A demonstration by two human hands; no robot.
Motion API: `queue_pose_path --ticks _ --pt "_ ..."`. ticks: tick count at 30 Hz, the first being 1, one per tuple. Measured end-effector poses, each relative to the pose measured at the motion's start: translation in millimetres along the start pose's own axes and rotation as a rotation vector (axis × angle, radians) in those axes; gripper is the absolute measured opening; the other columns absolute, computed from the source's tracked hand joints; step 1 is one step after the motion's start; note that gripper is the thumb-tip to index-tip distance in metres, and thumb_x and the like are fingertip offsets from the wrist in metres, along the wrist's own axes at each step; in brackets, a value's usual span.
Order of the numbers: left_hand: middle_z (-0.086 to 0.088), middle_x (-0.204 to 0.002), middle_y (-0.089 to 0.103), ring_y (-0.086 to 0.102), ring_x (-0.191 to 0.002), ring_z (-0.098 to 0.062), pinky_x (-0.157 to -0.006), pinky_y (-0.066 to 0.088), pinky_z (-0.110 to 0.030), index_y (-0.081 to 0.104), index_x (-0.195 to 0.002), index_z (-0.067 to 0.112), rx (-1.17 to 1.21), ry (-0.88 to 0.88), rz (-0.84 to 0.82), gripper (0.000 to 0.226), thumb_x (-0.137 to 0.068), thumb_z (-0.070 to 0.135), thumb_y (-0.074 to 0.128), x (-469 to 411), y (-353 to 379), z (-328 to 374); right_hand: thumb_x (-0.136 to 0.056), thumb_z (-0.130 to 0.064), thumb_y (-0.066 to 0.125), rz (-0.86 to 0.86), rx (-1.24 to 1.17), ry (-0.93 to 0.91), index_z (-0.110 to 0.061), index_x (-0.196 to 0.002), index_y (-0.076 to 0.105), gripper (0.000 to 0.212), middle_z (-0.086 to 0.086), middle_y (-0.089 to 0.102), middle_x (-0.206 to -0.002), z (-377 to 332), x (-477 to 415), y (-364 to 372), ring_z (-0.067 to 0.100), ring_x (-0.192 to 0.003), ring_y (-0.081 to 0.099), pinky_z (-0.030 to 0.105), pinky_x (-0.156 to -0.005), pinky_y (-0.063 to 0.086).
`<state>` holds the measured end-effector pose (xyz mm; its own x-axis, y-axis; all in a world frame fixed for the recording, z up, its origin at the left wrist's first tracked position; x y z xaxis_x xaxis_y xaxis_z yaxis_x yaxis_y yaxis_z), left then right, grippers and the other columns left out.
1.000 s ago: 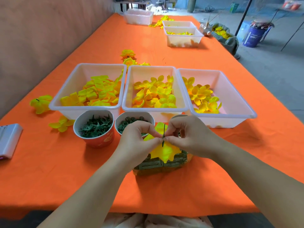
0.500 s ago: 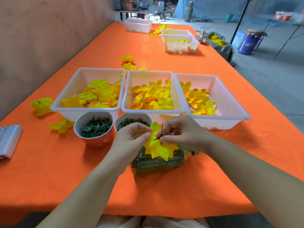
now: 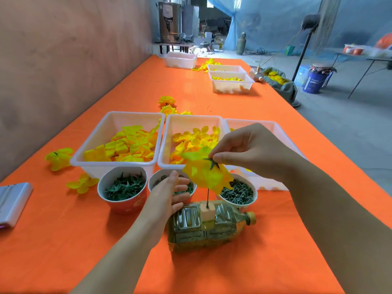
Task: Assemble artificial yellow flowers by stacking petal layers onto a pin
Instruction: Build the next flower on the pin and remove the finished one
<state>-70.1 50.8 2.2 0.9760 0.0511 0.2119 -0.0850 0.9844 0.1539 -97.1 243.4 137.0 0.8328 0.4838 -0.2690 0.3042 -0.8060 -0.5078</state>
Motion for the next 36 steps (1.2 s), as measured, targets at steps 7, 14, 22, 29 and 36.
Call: queue_pose_path --ticks 7,14,22,29,36 --pt "0.008 -0.102 0.075 0.07 -0.104 -0.012 -0.083 0.054 -0.033 0.073 -0.098 0.028 -0.122 0.141 0.028 0.012 -0.096 0.032 0.062 -7 -1 26 -0.077 -0.001 0.074 0.204 -0.441 0.214 -0.019 -0.079 0.078 0.018 0.003 0.074 -0.075 48 -9 -2 0.013 -0.069 0.066 0.025 -0.066 0.045" --pt "0.034 -0.108 0.063 0.063 -0.103 0.01 -0.079 0.053 -0.013 0.059 -0.11 0.048 -0.42 0.465 -0.115 0.049 -0.083 0.012 0.079 -30 21 70 -0.049 -0.023 0.1 -0.018 -1.189 0.383 -0.019 -0.093 0.08 0.049 0.004 0.074 -0.094 84 -29 41 0.016 -0.077 0.069 0.028 -0.068 0.057" --pt "0.003 -0.121 0.069 0.064 -0.116 -0.026 -0.097 0.049 -0.06 0.064 -0.121 0.039 -0.298 0.414 -0.423 0.07 -0.058 0.043 0.092 -53 48 85 -0.086 -0.049 0.071 -0.188 -1.198 0.281 -0.026 -0.12 0.072 0.042 -0.005 0.072 -0.12 100 -47 43 0.012 -0.112 0.066 0.029 -0.094 0.053" --pt "0.018 -0.098 0.07 0.065 -0.093 -0.002 -0.067 0.052 -0.02 0.073 -0.1 0.034 -0.14 0.437 -0.214 0.03 -0.078 0.054 0.068 -67 40 98 -0.063 -0.033 0.093 -0.093 -1.135 0.294 -0.022 -0.107 0.078 0.048 0.003 0.076 -0.104 111 -52 29 0.017 -0.095 0.072 0.033 -0.075 0.059" --pt "0.008 -0.078 0.073 0.067 -0.077 -0.007 -0.07 0.05 -0.032 0.075 -0.077 0.027 -0.36 0.518 -0.145 0.011 -0.076 0.038 0.074 -72 33 115 -0.085 -0.002 0.063 -0.141 -1.046 0.332 -0.02 -0.11 0.077 0.034 0.002 0.074 -0.099 106 -53 30 0.015 -0.089 0.07 0.029 -0.072 0.057"
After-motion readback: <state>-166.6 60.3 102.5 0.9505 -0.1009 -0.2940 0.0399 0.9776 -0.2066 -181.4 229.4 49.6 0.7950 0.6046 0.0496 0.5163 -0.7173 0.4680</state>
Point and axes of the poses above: each hand's wrist, its own x-axis away from the middle knuckle, its own y-axis out of the palm, z = x × y, the point moved 4 cm from there along -x, towards the middle knuckle
